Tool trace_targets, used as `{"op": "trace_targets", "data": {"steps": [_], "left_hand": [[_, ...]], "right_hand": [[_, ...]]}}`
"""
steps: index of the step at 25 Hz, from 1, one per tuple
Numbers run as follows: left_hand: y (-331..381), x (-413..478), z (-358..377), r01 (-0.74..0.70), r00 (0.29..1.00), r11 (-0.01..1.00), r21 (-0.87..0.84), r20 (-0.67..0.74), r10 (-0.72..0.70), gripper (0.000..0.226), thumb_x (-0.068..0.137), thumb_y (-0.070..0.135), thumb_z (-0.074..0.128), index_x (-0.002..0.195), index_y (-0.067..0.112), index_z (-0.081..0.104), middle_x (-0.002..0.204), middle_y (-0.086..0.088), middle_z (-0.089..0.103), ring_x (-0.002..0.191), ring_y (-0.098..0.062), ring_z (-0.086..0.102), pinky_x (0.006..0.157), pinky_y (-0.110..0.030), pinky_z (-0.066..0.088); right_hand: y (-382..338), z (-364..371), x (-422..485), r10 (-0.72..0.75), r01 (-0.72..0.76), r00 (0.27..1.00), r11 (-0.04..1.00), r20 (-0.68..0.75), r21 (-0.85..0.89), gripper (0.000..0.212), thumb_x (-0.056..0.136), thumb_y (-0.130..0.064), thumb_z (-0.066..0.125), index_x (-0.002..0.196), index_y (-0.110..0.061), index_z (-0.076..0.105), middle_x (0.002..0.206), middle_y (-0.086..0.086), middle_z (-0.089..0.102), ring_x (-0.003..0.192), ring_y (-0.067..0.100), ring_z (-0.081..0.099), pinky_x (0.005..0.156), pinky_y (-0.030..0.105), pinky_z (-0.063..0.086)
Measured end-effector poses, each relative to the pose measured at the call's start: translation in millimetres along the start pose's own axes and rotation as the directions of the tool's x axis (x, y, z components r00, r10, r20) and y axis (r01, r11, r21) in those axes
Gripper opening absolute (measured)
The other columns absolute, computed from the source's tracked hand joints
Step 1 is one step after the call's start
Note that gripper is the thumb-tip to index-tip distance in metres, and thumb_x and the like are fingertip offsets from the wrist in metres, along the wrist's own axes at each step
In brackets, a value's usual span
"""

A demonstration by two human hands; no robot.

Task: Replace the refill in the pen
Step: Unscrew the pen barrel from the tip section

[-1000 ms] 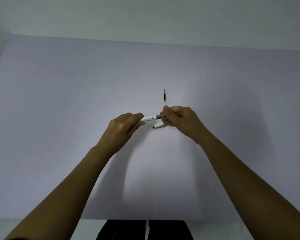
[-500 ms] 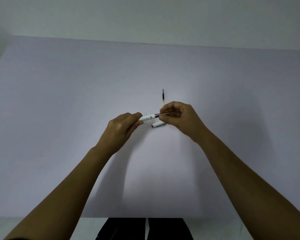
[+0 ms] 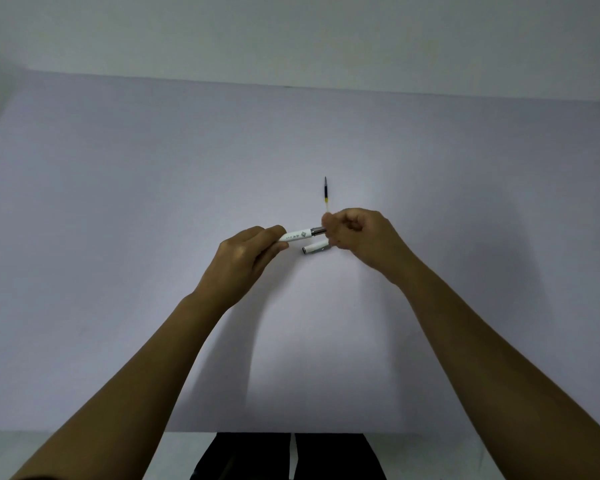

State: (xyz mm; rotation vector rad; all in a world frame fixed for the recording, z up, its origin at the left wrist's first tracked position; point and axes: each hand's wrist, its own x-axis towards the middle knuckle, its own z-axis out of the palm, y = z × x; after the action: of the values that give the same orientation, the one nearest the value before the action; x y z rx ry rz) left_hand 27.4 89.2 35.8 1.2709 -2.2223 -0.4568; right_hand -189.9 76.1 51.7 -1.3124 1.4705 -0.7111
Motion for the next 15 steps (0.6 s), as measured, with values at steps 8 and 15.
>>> {"op": "trace_targets", "data": {"steps": [8, 15], "left_hand": [[-0.4, -7.0, 0.6, 0.019, 1.0, 1.0, -0.006, -0.016, -0.019, 0.019, 0.09, 0.015, 0.057, 0.1, 0.001, 0.064, 0.065, -0.01, 0.057, 0.055, -0.021, 0.047, 0.054, -0.017, 0.027], [-0.2, -6.4, 1.9, 0.026, 0.999, 0.999, -0.019, -0.021, -0.026, 0.018, 0.088, 0.014, 0.057, 0.1, 0.002, 0.064, 0.063, -0.007, 0.054, 0.057, -0.011, 0.037, 0.055, -0.016, 0.026]], "right_hand": [[3.7, 0.8, -2.6, 0.004, -0.013, 0.997, 0.994, 0.081, 0.11, 0.022, 0.073, -0.037, 0.074, 0.092, -0.031, 0.067, 0.09, -0.011, 0.071, 0.081, 0.003, 0.069, 0.082, 0.024, 0.054], [5.3, -1.4, -0.9, -0.036, 0.03, 0.998, 0.995, 0.056, 0.092, 0.002, 0.08, -0.023, 0.071, 0.082, -0.024, 0.072, 0.072, -0.008, 0.072, 0.071, 0.003, 0.067, 0.076, 0.019, 0.05]]}}
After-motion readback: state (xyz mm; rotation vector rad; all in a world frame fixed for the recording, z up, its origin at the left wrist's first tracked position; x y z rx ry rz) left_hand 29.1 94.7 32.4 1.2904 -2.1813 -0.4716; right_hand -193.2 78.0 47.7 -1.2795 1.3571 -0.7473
